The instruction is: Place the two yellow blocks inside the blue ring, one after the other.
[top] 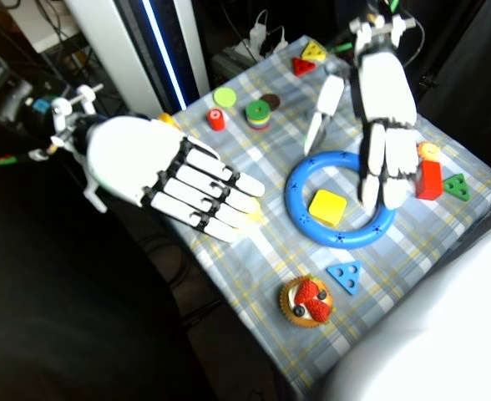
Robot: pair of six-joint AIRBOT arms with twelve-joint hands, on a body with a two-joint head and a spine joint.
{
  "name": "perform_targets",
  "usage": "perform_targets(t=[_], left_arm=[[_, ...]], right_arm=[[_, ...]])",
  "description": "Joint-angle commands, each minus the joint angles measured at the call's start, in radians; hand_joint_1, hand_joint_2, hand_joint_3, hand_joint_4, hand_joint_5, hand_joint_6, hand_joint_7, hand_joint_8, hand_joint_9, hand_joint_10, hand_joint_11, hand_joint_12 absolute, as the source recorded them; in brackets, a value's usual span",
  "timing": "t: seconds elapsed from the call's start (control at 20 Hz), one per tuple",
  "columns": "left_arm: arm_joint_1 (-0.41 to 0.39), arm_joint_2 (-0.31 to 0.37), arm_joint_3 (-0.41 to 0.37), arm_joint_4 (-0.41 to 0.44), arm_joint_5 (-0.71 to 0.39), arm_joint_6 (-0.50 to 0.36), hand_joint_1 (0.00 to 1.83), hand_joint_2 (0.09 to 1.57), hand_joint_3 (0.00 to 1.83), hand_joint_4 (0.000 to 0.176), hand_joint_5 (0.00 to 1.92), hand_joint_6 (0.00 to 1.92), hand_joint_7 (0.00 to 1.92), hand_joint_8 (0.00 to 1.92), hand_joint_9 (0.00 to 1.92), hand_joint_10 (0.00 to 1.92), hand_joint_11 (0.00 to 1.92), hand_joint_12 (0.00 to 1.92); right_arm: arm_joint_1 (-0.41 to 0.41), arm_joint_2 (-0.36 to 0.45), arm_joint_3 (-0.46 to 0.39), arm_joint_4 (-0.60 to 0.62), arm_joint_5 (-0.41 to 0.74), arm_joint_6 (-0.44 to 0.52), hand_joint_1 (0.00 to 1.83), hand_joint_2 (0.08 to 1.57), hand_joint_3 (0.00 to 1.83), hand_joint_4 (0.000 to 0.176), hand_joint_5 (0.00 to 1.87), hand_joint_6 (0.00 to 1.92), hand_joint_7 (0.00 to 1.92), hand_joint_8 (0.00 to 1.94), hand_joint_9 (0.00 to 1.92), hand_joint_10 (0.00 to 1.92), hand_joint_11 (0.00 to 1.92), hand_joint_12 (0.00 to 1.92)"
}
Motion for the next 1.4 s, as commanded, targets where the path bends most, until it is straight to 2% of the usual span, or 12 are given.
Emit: perform_targets(t=[0.0, 0.15, 0.2, 0.3, 0.5, 0.65, 0.7, 0.75, 0.85, 1.25, 1.3, 1.35], left_arm=[[0.005, 0.031, -0.024, 0.047, -0.186, -0.039, 0.39, 1.41, 0.01, 0.059, 0.16, 0.00, 0.11, 0.00, 0.05, 0.14, 0.00, 0.68], [0.068, 0.113, -0.097, 0.107, -0.305, -0.181, 0.29, 1.46, 0.00, 0.073, 0.13, 0.00, 0.08, 0.00, 0.01, 0.09, 0.00, 0.43], [0.103, 0.151, -0.131, 0.132, -0.361, -0.230, 0.41, 1.46, 0.00, 0.038, 0.20, 0.02, 0.14, 0.01, 0.05, 0.09, 0.00, 0.26], [0.134, 0.187, -0.173, 0.149, -0.418, -0.240, 0.45, 1.48, 0.00, 0.017, 0.26, 0.02, 0.21, 0.01, 0.10, 0.09, 0.00, 0.49], [0.190, 0.229, -0.217, 0.182, -0.501, -0.292, 0.67, 1.45, 0.00, 0.000, 0.30, 0.01, 0.23, 0.00, 0.13, 0.11, 0.00, 0.82], [0.207, 0.241, -0.225, 0.182, -0.522, -0.303, 0.73, 1.42, 0.00, 0.000, 0.32, 0.01, 0.27, 0.00, 0.18, 0.10, 0.00, 0.74], [0.211, 0.245, -0.228, 0.182, -0.529, -0.304, 0.70, 1.42, 0.00, 0.000, 0.31, 0.00, 0.26, 0.00, 0.18, 0.08, 0.00, 0.79], [0.215, 0.249, -0.231, 0.182, -0.536, -0.304, 0.68, 1.42, 0.00, 0.000, 0.31, 0.00, 0.25, 0.00, 0.18, 0.07, 0.00, 0.81], [0.227, 0.259, -0.240, 0.180, -0.556, -0.306, 0.61, 1.42, 0.00, 0.011, 0.29, 0.00, 0.24, 0.00, 0.18, 0.04, 0.00, 0.86], [0.331, 0.302, -0.290, 0.151, -0.676, -0.339, 0.44, 1.45, 0.00, 0.032, 0.28, 0.00, 0.23, 0.00, 0.14, 0.01, 0.00, 0.71], [0.359, 0.301, -0.291, 0.135, -0.696, -0.366, 0.59, 1.43, 0.00, 0.000, 0.31, 0.01, 0.27, 0.01, 0.22, 0.04, 0.00, 0.90], [0.376, 0.299, -0.290, 0.122, -0.707, -0.377, 0.53, 1.43, 0.00, 0.013, 0.30, 0.00, 0.27, 0.00, 0.24, 0.04, 0.00, 1.03]], right_arm=[[0.008, -0.009, 0.013, -0.013, 0.101, 0.014, 0.59, 1.24, 0.01, 0.031, 0.00, 0.00, 0.00, 0.00, 0.00, 0.00, 0.00, 0.00], [0.028, -0.036, 0.040, -0.010, 0.060, 0.021, 0.65, 1.24, 0.01, 0.001, 0.00, 0.00, 0.00, 0.00, 0.00, 0.00, 0.00, 0.00], [0.044, -0.054, 0.060, -0.006, 0.027, 0.022, 0.66, 1.25, 0.01, 0.013, 0.00, 0.00, 0.00, 0.00, 0.01, 0.00, 0.04, 0.02], [0.056, -0.072, 0.080, -0.002, -0.003, 0.024, 0.69, 1.25, 0.00, 0.020, 0.03, 0.01, 0.05, 0.02, 0.08, 0.01, 0.00, 0.83], [0.089, -0.115, 0.129, 0.013, -0.070, 0.024, 0.76, 1.25, 0.00, 0.000, 0.16, 0.03, 0.32, 0.06, 0.29, 0.13, 0.00, 1.41], [0.112, -0.147, 0.166, 0.015, -0.122, 0.024, 0.84, 1.26, 0.00, 0.000, 0.44, 0.08, 0.60, 0.11, 0.31, 0.83, 0.02, 1.68], [0.121, -0.160, 0.179, 0.017, -0.139, 0.024, 1.11, 1.26, 0.00, 0.000, 0.57, 1.10, 0.78, 1.15, 0.59, 1.25, 0.44, 1.83], [0.128, -0.171, 0.189, 0.017, -0.153, 0.024, 1.15, 1.26, 0.00, 0.000, 0.62, 1.31, 0.80, 1.38, 0.74, 1.40, 0.66, 1.86], [0.139, -0.183, 0.201, 0.017, -0.164, 0.024, 1.19, 1.28, 0.00, 0.000, 0.64, 1.23, 0.77, 1.63, 1.01, 1.81, 1.11, 1.92], [0.243, -0.170, 0.189, -0.078, -0.159, 0.024, 1.18, 1.28, 0.00, 0.000, 0.66, 1.44, 0.71, 1.52, 1.03, 1.92, 1.18, 1.92], [0.269, -0.181, 0.196, -0.097, -0.160, 0.024, 1.19, 1.28, 0.00, 0.000, 0.68, 1.27, 0.73, 1.62, 0.80, 1.77, 0.91, 1.92], [0.290, -0.195, 0.206, -0.109, -0.166, 0.024, 1.20, 1.26, 0.00, 0.000, 0.67, 1.23, 0.79, 1.57, 0.85, 1.70, 0.90, 1.92]])
